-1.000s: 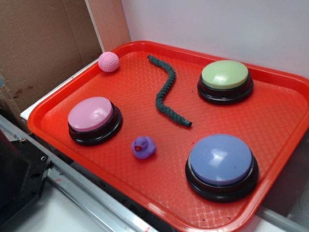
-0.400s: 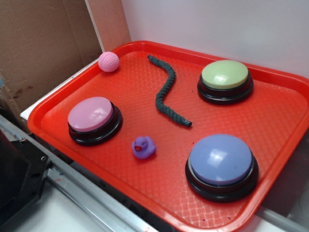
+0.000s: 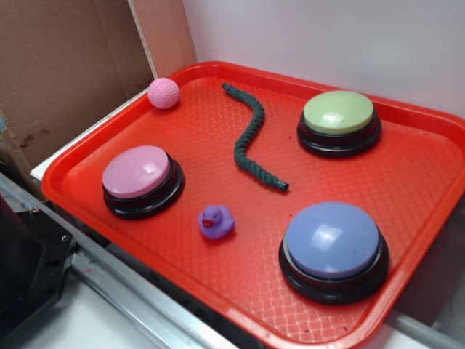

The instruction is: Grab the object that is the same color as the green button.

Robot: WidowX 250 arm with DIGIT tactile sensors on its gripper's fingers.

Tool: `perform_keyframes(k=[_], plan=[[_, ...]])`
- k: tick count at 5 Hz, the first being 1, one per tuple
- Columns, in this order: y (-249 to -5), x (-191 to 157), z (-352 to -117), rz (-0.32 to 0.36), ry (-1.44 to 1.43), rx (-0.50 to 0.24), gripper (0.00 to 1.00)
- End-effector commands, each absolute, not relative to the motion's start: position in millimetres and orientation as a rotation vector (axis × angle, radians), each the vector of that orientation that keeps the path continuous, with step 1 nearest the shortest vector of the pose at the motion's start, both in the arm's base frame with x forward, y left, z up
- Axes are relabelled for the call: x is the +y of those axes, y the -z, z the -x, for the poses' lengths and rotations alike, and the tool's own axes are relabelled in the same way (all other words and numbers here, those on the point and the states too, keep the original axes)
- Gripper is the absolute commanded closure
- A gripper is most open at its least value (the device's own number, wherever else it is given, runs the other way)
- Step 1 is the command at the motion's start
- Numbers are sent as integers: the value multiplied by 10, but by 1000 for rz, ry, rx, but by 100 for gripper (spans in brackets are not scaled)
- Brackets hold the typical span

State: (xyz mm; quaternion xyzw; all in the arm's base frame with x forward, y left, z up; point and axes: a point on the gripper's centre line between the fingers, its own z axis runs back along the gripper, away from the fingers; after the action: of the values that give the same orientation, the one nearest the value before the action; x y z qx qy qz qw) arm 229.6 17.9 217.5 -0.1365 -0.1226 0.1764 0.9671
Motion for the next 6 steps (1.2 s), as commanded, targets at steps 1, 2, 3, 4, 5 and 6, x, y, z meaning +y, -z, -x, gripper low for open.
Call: perform_keyframes(k=[1,2,3,4,5,6], plan=[[-2203,288,-2339,274,-358,-281,0],[-2009,190,-2690,253,-362,-272,0],[-1512,82,-2986,107,-268,-177,0],[-1160,6,-3119,63,-219,-122,0],[-816,-54,-3111,48,-199,-36,0],[-597,-77,-3087,69,-172,-4,0]])
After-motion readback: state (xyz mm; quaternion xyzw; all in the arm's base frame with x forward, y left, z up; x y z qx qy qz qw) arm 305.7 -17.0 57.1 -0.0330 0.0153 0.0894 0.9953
